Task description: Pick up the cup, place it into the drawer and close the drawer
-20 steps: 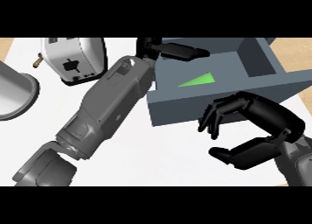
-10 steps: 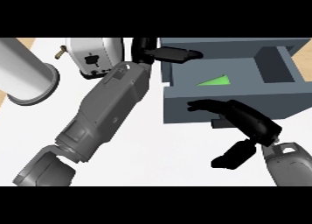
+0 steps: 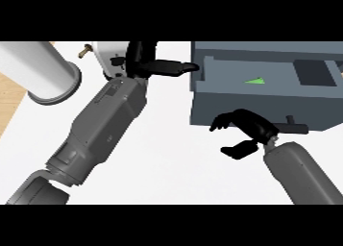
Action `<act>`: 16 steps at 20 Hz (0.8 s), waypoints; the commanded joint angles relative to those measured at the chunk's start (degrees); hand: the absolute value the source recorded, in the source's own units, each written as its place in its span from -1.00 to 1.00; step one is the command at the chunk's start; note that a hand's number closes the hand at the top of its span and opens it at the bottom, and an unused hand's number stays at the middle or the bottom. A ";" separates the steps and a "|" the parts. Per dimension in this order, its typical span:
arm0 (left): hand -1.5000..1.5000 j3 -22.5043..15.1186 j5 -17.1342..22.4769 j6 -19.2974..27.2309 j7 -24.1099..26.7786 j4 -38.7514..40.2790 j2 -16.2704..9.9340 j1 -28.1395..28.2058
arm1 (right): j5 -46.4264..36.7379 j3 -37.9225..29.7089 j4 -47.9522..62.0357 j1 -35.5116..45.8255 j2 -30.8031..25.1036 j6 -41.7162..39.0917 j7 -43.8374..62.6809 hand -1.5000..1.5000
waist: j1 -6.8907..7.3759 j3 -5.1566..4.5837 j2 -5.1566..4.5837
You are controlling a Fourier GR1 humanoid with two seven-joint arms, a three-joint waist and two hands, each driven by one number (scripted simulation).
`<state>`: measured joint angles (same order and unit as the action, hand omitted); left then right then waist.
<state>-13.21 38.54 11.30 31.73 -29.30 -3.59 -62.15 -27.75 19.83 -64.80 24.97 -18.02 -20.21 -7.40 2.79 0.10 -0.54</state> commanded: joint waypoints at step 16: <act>-1.00 -1.01 0.70 -8.21 -3.24 -11.17 -7.25 11.86 | 3.33 -18.59 36.43 28.28 -3.61 11.75 -13.05 1.00 | 7.14 0.17 -1.60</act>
<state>-13.98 39.14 4.39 29.30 -39.23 -9.71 -51.58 -25.13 6.21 -33.37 44.14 -18.47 -12.36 -23.92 7.90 0.35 -1.25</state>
